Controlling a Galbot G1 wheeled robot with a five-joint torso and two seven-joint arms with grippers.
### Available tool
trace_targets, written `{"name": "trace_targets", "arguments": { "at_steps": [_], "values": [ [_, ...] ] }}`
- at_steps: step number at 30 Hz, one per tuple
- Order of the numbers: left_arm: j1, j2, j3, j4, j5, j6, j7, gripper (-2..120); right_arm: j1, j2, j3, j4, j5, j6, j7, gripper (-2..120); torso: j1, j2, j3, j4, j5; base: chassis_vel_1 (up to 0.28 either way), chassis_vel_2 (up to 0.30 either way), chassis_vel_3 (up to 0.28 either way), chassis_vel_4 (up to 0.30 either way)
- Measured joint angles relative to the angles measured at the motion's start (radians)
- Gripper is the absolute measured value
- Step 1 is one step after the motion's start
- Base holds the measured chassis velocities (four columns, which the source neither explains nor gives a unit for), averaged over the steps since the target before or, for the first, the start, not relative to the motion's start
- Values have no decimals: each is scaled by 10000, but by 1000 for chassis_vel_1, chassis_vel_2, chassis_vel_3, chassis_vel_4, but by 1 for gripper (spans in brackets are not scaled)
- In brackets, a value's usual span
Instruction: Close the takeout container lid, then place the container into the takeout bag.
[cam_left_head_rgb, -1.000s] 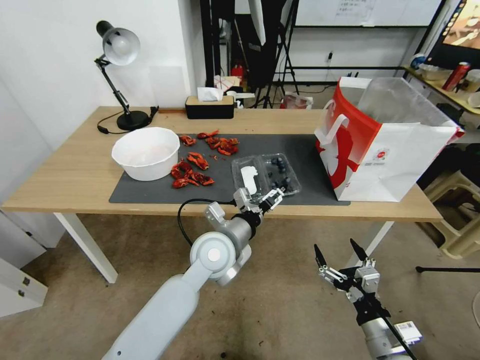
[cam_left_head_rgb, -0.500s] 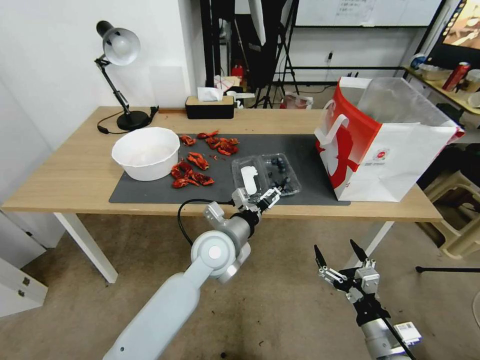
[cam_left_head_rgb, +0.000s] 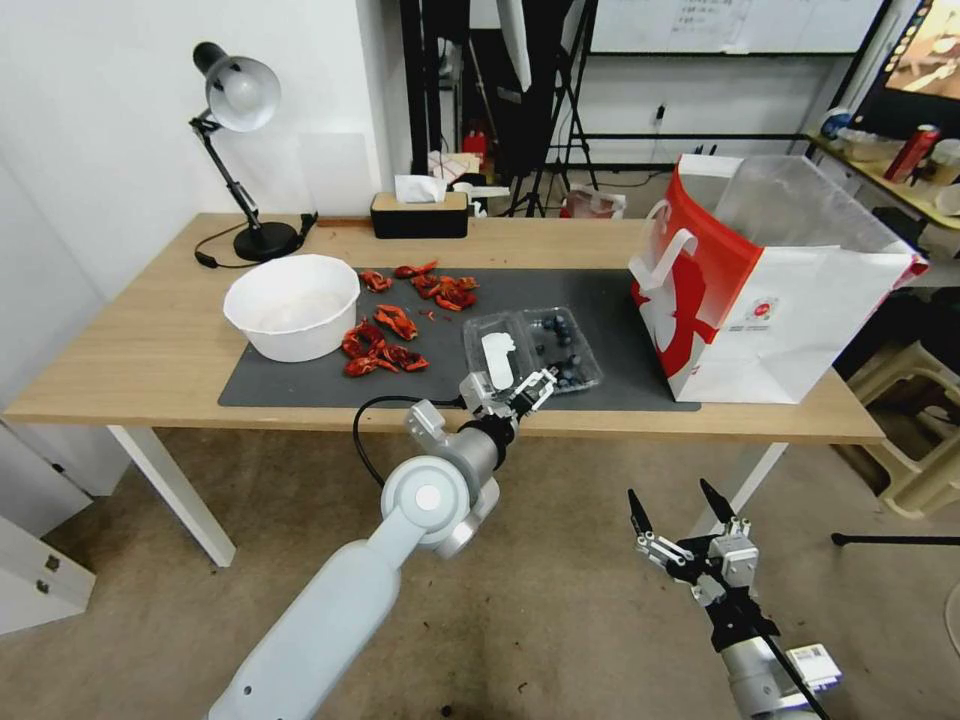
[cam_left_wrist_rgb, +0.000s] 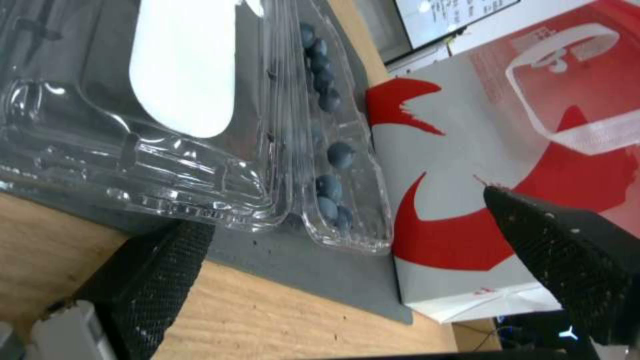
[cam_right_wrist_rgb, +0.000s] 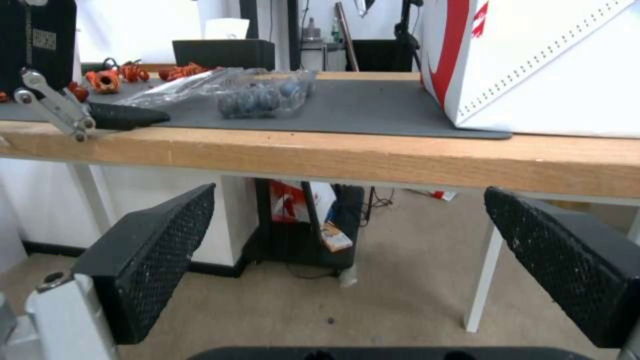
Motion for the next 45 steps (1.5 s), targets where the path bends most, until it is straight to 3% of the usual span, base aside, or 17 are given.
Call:
{"name": "trace_targets", "arguments": {
  "at_steps": [15,30,45],
  "values": [
    [157,-3,-162,-238,-162,-437,585,100,-73,71,-47,-5,-102,49,-15,100,1,0,1,1,0,0,0,0,0],
    [114,-5,-536,-455,-491,-973,1709,100,-105,84,-66,77,-199,49,4,100,1,0,1,1,0,0,0,0,0],
    [-313,-152,-331,-518,-742,-596,2262,100,-174,125,-28,140,-222,67,11,100,1,0,1,1,0,0,0,0,0]
  ]
}}
